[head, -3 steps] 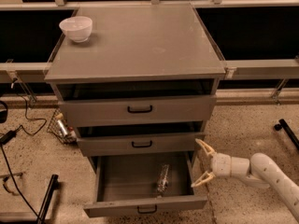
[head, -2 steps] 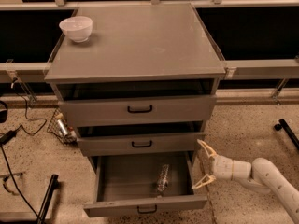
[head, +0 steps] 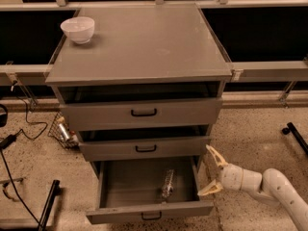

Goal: Pick water bottle from bottom drawer and place on counter

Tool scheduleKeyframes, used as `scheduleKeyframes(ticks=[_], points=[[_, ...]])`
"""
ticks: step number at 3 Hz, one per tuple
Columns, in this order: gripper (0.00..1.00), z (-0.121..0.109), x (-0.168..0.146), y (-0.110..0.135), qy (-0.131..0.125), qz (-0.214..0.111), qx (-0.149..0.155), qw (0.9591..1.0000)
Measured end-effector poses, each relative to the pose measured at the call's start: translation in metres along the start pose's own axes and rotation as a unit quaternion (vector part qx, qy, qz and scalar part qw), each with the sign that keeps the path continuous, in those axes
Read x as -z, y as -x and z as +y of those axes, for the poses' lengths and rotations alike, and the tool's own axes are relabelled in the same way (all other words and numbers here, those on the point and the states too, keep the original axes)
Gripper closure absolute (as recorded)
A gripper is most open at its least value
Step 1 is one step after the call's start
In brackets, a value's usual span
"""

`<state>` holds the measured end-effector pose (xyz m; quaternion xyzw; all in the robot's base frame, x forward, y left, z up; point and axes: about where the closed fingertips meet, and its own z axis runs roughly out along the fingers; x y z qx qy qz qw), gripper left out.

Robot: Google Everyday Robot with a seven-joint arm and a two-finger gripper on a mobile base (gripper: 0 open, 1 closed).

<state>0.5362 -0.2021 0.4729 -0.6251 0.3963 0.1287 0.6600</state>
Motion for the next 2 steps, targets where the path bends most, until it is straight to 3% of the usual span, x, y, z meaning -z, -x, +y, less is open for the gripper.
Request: scheduleKeyframes(ticks=[1, 2], points=[[0.00, -0.0008, 0.0007, 0.0050, 0.001, 0.009, 0.074, 0.9972], [0.00, -0.0007, 0.0006, 0.0056, 0.001, 0.012, 0.090, 0.9959]])
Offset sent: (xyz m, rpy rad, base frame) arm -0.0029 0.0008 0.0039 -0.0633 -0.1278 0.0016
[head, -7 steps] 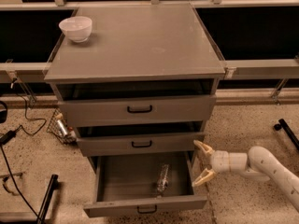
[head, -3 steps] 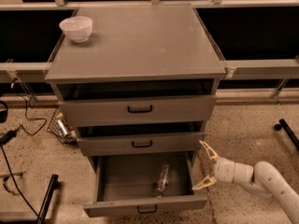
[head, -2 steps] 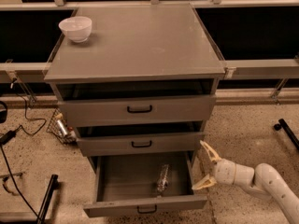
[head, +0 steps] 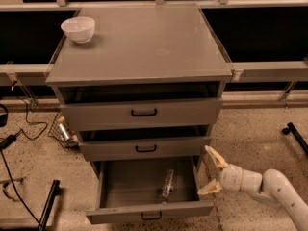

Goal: Pick water bottle from bottom drawer and place on counter

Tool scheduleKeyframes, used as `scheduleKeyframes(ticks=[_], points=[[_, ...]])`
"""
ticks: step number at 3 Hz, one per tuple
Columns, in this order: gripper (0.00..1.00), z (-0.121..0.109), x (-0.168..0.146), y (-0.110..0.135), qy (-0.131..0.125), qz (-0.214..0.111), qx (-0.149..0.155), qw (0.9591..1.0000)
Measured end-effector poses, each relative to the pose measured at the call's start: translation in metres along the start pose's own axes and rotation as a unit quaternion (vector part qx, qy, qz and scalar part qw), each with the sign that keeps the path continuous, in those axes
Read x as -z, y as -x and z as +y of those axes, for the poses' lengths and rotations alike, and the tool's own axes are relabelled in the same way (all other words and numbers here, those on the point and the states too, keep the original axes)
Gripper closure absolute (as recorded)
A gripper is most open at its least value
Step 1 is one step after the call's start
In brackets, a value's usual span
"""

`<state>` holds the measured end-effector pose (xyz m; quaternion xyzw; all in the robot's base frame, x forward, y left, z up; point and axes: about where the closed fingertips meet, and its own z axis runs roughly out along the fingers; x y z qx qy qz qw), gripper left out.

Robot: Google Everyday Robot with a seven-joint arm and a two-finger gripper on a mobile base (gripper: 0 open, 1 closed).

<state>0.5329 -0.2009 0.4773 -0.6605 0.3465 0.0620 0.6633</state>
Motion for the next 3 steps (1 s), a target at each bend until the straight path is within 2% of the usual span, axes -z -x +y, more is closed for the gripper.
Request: scheduleKeyframes(ticks=[1, 2, 3], points=[[0.00, -0.001, -0.002, -0.002, 0.002, -0.001, 0.009, 1.0000], [0.00, -0.003, -0.006, -0.008, -0.002, -0.012, 0.040, 0.9991], [0.00, -0.005, -0.008, -0.012, 0.010, -0.016, 0.092, 0.9956]])
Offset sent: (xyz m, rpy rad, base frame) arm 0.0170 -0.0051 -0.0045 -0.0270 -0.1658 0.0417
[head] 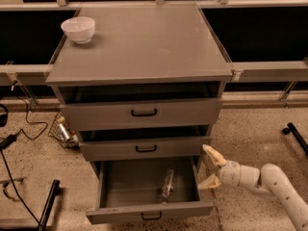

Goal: Pick water bottle from bottom drawer and place on counter

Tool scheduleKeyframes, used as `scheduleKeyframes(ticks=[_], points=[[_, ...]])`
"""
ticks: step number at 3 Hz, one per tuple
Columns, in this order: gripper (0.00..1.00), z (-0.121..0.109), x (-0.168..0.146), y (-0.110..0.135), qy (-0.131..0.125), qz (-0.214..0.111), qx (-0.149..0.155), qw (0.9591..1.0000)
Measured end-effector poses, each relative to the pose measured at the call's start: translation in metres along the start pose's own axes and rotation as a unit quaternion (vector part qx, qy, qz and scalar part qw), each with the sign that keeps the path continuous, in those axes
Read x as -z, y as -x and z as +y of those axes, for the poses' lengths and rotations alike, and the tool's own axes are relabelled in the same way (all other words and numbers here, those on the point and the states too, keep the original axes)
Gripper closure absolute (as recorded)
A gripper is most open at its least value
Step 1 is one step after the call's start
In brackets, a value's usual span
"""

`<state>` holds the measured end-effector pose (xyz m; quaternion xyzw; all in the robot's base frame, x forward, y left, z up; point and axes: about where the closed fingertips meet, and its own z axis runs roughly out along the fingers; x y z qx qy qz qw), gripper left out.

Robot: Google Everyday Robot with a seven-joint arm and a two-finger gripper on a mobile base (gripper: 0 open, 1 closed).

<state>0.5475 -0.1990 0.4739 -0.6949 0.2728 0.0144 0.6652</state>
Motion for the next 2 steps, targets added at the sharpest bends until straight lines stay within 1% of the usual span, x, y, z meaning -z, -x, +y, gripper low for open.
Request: scheduleKeyframes(ticks=[1, 2], points=[[0.00, -0.0002, 0.0012, -0.0049, 0.015, 0.000, 0.060, 0.9981], [0.00, 0.0013, 0.0051, -0.0102, 0.034, 0.013, 0.125, 0.9915]])
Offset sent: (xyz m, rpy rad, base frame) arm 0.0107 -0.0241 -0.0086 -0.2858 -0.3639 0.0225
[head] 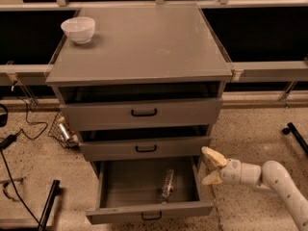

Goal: Pick water bottle from bottom drawer and place on counter

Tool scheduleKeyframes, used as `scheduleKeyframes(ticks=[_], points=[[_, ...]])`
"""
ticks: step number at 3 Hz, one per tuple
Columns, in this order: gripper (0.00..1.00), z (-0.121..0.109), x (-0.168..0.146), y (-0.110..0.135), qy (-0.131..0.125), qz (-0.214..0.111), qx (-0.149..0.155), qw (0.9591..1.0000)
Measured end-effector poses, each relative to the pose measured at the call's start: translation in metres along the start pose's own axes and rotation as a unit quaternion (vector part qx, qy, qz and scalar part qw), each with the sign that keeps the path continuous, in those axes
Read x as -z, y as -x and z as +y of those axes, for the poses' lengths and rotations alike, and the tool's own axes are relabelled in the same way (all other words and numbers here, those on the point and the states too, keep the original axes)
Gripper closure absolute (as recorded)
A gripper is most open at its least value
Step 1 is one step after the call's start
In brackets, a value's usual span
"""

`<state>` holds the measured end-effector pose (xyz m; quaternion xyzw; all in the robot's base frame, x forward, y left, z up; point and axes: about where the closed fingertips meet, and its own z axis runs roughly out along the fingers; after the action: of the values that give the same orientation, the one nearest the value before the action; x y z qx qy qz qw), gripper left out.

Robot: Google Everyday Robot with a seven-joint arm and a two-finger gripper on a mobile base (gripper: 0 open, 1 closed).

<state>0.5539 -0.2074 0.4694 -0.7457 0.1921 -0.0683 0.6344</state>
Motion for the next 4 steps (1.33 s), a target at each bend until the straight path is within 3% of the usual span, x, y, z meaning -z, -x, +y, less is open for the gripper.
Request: scheduleKeyframes(ticks=[1, 2, 3, 4], points=[[0.00, 0.006, 0.001, -0.005, 0.035, 0.017, 0.062, 0.9973], [0.00, 0.012, -0.002, -0.008, 0.095, 0.025, 0.100, 0.9901], [0.00, 0.018, -0.007, -0.009, 0.173, 0.032, 0.125, 0.9764], [0.00, 0.023, -0.012, -0.010, 0.246, 0.043, 0.140, 0.9581]])
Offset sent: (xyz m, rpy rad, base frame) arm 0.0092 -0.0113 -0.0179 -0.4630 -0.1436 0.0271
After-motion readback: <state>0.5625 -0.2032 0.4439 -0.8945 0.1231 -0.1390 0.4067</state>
